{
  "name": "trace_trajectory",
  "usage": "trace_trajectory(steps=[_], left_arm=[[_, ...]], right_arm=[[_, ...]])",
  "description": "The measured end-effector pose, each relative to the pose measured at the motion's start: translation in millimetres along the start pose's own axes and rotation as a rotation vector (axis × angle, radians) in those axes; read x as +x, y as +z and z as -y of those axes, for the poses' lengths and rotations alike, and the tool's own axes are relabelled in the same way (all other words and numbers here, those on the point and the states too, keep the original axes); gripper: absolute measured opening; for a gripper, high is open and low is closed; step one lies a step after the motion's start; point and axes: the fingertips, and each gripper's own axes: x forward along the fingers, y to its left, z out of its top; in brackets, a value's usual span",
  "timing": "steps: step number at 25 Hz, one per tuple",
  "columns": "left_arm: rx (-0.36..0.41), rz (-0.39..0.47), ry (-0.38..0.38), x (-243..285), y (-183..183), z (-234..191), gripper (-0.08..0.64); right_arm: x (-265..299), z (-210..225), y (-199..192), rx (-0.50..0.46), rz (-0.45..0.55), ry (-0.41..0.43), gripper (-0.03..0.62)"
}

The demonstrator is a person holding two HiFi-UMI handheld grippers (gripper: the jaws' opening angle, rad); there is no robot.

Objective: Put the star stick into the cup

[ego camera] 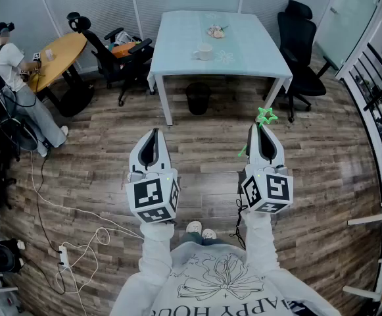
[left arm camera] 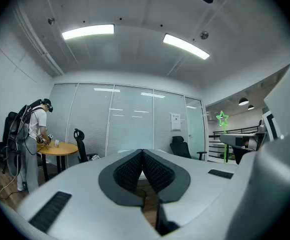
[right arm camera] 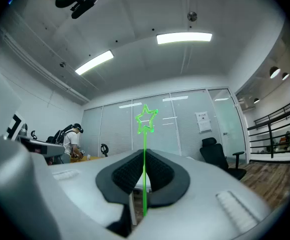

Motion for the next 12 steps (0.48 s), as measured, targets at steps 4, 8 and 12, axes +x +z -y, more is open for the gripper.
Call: trace_trajectory(steps=[4, 8, 12], left_arm=[[-0.001, 0.005, -0.001, 0.6, 2.7, -1.8, 0.006], [0.004, 0.007, -0.005, 1.5, 1.9, -3.8, 0.006], [0.007, 0.007, -0.011, 6.6, 1.7, -7.7, 0.006]], right_arm=[[1.8, -1.0, 1.5, -0.002, 0.001, 0.000, 0.021], [3.0, -2.7, -0.8, -0.004, -0.002, 0.002, 0.021], [9.7, -4.3, -3.2, 0.002, 0.003, 0.004, 0.021]])
